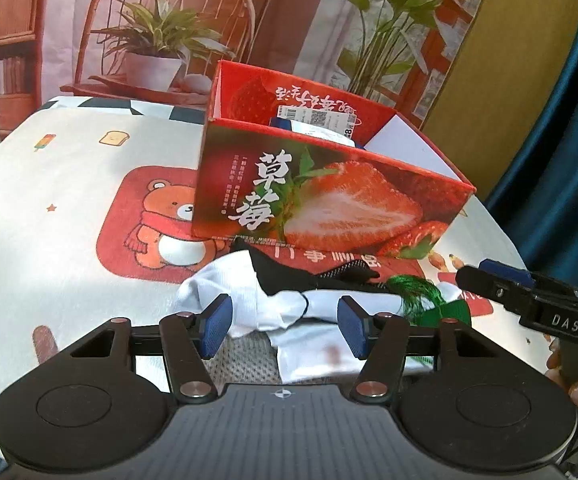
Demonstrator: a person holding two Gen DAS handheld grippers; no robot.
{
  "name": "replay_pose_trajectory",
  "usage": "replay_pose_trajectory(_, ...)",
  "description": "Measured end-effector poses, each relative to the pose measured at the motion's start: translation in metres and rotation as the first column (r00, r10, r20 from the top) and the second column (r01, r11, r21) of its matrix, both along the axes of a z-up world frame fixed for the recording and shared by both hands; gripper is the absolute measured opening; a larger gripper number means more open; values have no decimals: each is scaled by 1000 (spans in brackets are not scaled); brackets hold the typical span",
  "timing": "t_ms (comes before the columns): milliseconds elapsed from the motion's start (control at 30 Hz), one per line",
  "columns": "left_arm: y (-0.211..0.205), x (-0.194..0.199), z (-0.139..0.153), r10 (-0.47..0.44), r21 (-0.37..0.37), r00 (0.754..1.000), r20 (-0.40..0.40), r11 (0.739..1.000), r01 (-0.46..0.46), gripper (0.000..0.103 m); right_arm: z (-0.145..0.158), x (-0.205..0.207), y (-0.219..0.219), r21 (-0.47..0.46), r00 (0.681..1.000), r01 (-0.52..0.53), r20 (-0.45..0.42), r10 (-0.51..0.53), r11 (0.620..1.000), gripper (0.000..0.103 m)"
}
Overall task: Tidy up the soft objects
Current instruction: 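Move the right tool back and lower it onto the green knitted pouch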
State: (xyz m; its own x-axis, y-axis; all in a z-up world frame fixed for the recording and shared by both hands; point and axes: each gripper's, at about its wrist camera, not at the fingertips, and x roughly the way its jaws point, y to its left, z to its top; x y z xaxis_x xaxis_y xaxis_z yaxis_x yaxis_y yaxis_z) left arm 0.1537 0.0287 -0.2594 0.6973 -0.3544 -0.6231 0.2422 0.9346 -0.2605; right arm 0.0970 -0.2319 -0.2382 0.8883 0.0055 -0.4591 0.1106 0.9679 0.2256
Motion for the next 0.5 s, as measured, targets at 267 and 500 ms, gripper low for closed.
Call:
replay_pose_trajectory(267,1,-16,2,2,21,999,35,1000,-3,61,-8,-14,19,-22,999,-36,-24,35,999,68)
replay_pose_trajectory(500,5,-31,1,7,33,999,53,999,-8,61,-7,-26,38,-58,997,-81,-9,80,995,68)
